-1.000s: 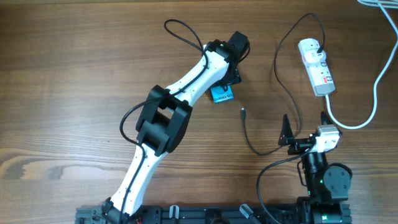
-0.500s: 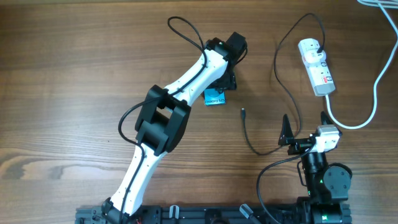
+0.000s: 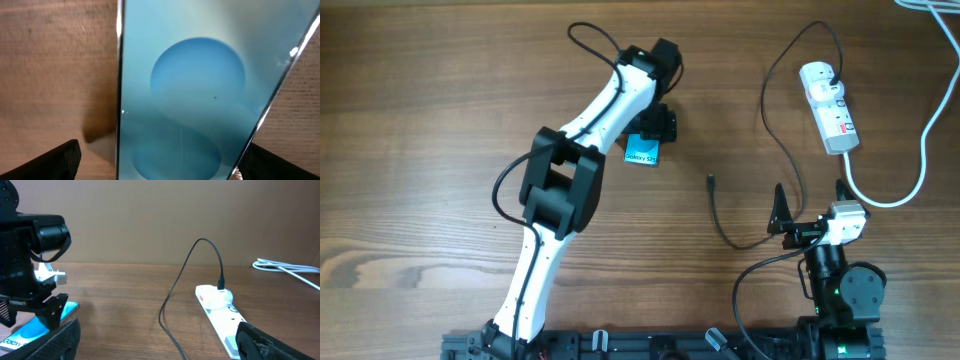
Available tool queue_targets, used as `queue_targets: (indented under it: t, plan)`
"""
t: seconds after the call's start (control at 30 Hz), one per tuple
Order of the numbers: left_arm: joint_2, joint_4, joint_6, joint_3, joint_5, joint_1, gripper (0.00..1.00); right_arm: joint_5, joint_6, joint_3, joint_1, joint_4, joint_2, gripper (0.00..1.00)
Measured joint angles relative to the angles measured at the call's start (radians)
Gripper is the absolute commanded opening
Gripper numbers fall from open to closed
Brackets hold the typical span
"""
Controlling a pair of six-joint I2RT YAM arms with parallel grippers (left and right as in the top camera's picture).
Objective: Plug charger to phone and switch on socket
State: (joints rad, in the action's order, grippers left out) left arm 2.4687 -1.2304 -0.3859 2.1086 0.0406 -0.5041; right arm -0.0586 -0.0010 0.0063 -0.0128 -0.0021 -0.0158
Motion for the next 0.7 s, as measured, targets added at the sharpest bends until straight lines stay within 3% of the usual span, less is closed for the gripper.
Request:
queue_targets:
  t: [0.27,0.7]
  plan:
    - [0.002,0.106,0.123,-0.002,-0.013,-0.012,1.0,0.0,0.0,0.0,0.0,0.0,0.0,1.0]
    - [0.003,0.113,0.11,-0.004,-0.021,-0.008,0.99,0.0,0.0,0.0,0.0,0.0,0.0,1.0]
